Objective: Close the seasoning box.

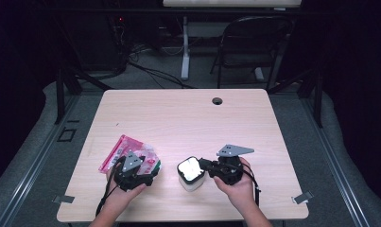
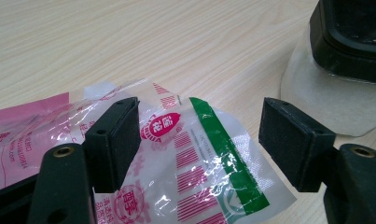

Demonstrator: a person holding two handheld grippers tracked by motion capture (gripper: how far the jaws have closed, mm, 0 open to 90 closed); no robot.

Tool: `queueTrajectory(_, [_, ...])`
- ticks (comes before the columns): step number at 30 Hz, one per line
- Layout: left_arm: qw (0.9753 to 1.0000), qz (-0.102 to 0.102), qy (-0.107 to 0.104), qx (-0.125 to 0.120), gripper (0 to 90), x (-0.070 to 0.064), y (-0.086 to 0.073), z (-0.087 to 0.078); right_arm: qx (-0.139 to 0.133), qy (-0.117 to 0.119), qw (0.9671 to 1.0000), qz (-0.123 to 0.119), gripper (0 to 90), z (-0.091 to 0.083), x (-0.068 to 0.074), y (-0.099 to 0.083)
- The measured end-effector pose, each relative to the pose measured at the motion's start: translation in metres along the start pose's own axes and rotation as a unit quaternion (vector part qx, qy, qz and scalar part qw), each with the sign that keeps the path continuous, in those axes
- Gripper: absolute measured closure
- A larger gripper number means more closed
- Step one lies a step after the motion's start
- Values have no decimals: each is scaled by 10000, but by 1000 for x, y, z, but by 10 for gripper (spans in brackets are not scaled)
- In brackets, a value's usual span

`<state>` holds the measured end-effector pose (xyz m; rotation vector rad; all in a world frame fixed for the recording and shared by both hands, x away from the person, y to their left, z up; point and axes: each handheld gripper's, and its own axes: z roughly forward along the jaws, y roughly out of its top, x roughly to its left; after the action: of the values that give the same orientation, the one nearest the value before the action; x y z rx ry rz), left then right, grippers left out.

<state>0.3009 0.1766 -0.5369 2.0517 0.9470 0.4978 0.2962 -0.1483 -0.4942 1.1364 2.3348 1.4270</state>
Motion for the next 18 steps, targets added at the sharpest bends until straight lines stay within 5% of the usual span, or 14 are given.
queueTrajectory(18, [10000,-33,-12,-49,307,1,0,-1,-65,-3,10000,35,783,-2,-3,1])
